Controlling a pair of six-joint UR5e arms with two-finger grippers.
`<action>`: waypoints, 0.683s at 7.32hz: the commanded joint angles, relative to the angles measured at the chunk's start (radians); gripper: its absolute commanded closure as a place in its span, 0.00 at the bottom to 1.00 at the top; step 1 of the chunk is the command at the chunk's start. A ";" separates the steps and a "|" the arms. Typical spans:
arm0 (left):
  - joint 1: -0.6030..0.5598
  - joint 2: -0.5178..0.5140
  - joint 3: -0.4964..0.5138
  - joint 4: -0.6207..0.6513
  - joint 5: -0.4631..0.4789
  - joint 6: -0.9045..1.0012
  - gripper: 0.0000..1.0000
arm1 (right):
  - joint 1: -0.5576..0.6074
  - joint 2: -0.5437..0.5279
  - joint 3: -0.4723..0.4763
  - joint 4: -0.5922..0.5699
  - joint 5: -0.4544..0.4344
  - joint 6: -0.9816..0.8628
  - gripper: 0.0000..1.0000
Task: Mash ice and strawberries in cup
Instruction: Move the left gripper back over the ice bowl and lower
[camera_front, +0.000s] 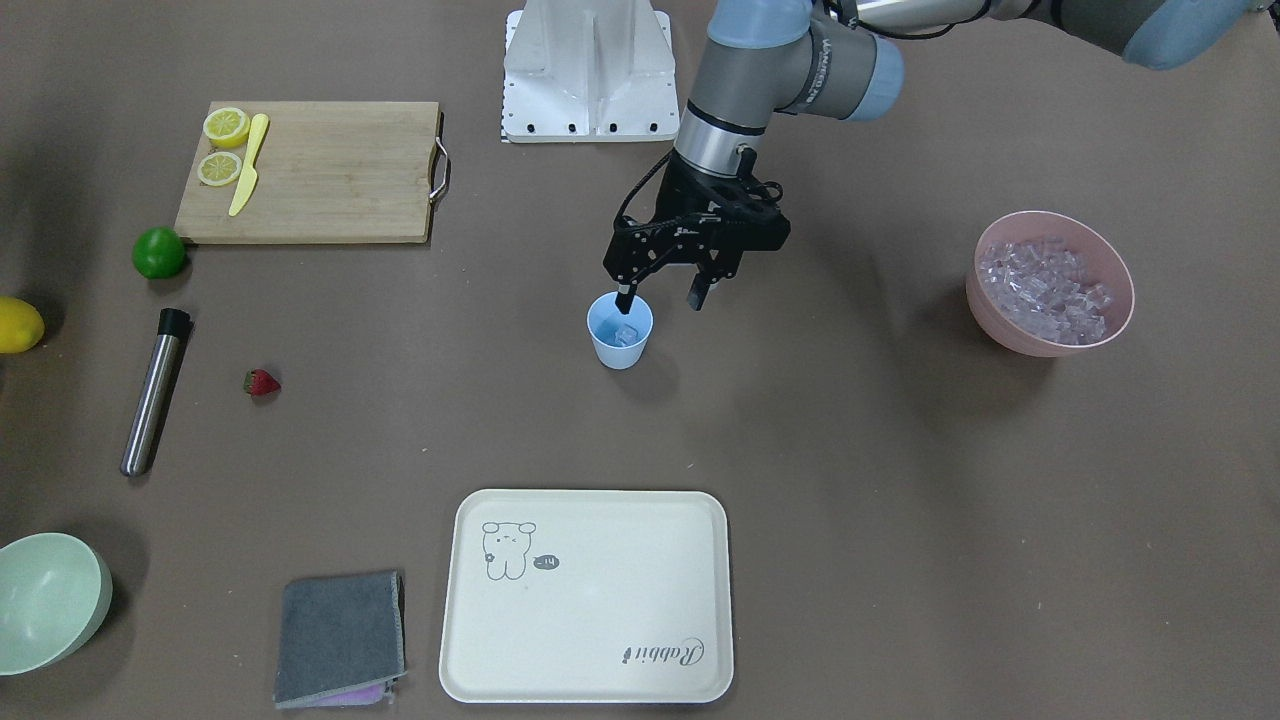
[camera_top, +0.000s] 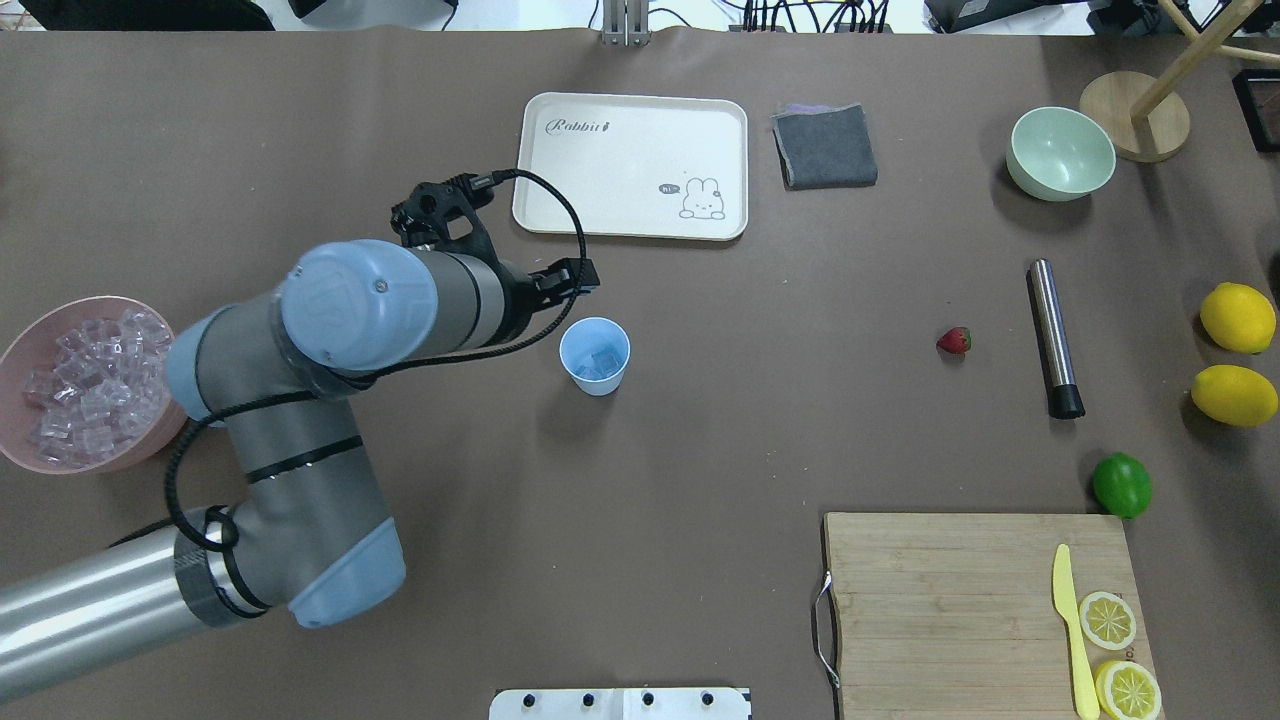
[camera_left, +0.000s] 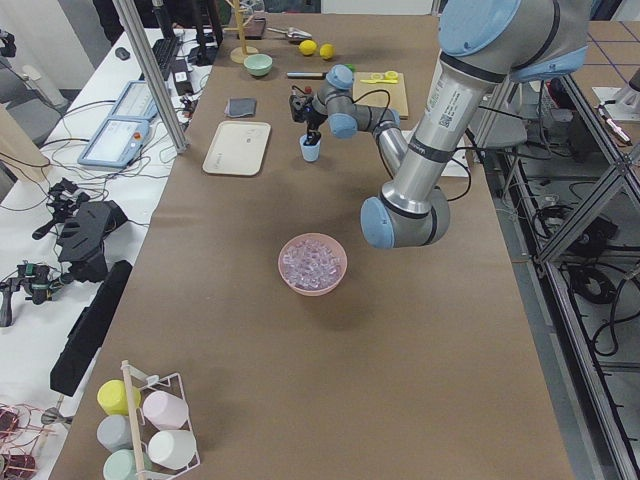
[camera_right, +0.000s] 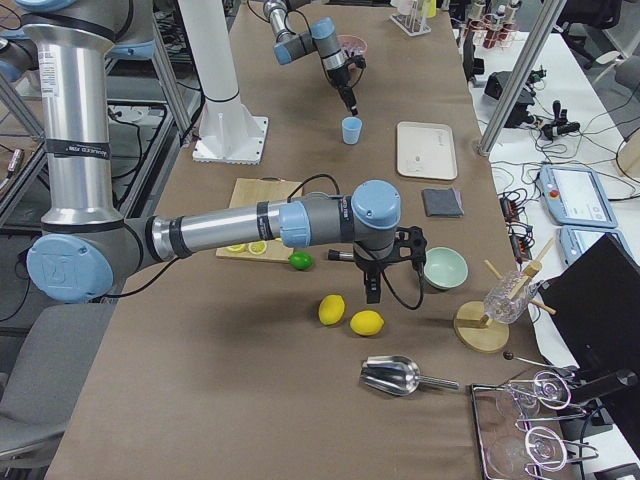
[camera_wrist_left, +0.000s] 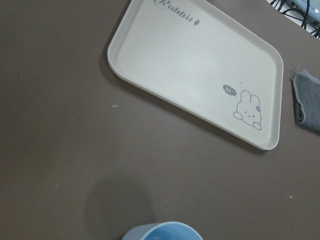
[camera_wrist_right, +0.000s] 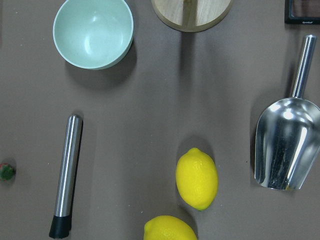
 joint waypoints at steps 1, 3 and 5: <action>-0.117 0.130 -0.135 0.176 -0.083 0.226 0.03 | 0.000 0.005 -0.001 -0.001 0.001 0.001 0.00; -0.239 0.360 -0.222 0.169 -0.173 0.457 0.03 | 0.000 0.005 -0.001 -0.001 0.003 0.001 0.00; -0.281 0.584 -0.243 0.021 -0.175 0.530 0.03 | 0.000 0.005 0.001 -0.001 0.003 0.001 0.00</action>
